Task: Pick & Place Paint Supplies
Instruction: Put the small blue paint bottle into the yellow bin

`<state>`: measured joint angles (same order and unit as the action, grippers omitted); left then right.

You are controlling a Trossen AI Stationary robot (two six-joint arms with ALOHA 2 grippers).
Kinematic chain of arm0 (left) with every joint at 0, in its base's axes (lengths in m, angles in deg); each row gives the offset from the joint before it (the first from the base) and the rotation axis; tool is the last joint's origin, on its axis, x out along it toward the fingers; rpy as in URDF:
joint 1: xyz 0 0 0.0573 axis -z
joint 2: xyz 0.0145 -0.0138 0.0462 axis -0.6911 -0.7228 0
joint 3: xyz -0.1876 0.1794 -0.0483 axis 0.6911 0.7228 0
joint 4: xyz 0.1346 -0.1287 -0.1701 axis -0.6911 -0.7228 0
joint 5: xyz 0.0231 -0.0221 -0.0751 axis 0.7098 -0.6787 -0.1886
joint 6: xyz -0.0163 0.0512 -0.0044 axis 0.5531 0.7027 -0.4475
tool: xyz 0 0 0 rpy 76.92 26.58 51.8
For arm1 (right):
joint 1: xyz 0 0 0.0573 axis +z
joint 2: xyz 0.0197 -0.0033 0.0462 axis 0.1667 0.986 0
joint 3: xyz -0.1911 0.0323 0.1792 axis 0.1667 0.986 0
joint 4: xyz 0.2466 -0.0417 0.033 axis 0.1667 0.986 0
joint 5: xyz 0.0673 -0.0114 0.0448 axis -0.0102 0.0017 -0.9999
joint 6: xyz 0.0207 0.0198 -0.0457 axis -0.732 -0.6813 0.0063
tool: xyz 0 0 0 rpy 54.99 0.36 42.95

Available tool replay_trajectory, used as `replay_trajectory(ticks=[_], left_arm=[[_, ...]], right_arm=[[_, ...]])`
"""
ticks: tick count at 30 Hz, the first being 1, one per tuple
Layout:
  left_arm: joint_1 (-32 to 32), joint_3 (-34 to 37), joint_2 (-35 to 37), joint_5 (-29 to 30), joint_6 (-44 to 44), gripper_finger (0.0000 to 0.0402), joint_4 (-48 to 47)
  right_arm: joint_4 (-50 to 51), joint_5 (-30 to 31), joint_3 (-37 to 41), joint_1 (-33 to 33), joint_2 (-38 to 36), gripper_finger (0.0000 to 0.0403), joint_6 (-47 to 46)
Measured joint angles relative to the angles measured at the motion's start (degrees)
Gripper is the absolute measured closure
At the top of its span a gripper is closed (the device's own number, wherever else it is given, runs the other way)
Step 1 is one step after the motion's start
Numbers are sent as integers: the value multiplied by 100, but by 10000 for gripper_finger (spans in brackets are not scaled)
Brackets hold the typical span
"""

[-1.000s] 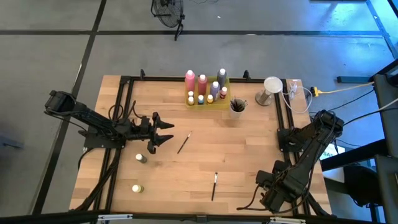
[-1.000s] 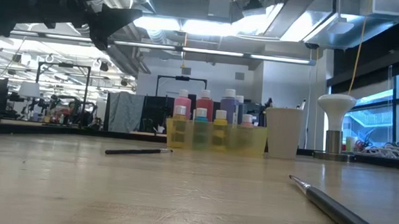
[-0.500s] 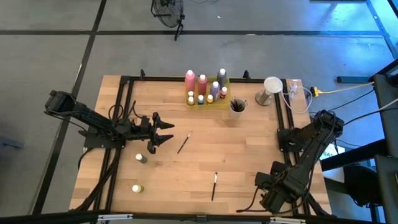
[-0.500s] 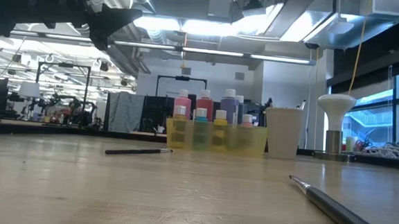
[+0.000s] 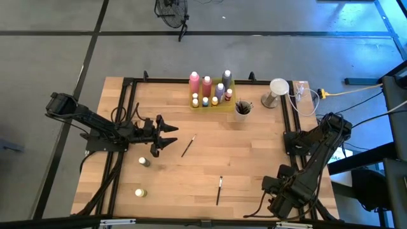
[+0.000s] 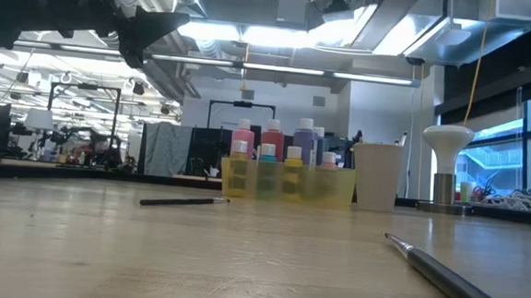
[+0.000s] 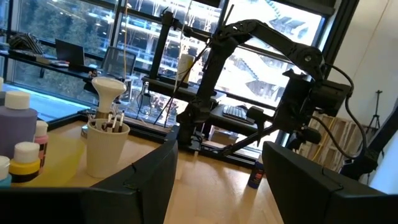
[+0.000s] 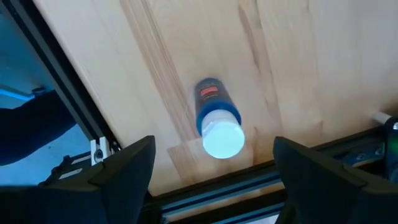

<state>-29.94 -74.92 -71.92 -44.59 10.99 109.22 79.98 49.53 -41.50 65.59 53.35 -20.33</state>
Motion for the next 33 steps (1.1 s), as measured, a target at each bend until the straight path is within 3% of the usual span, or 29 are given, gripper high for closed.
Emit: replay_trajectory(ticks=[15,33], left_arm=[[0,0,0,-43,2,169,-1],[0,0,2,-43,2,171,-2]], right_arm=[[-294,-230,615,0,0,75,52],[-492,-165,723,22,0,75,181]])
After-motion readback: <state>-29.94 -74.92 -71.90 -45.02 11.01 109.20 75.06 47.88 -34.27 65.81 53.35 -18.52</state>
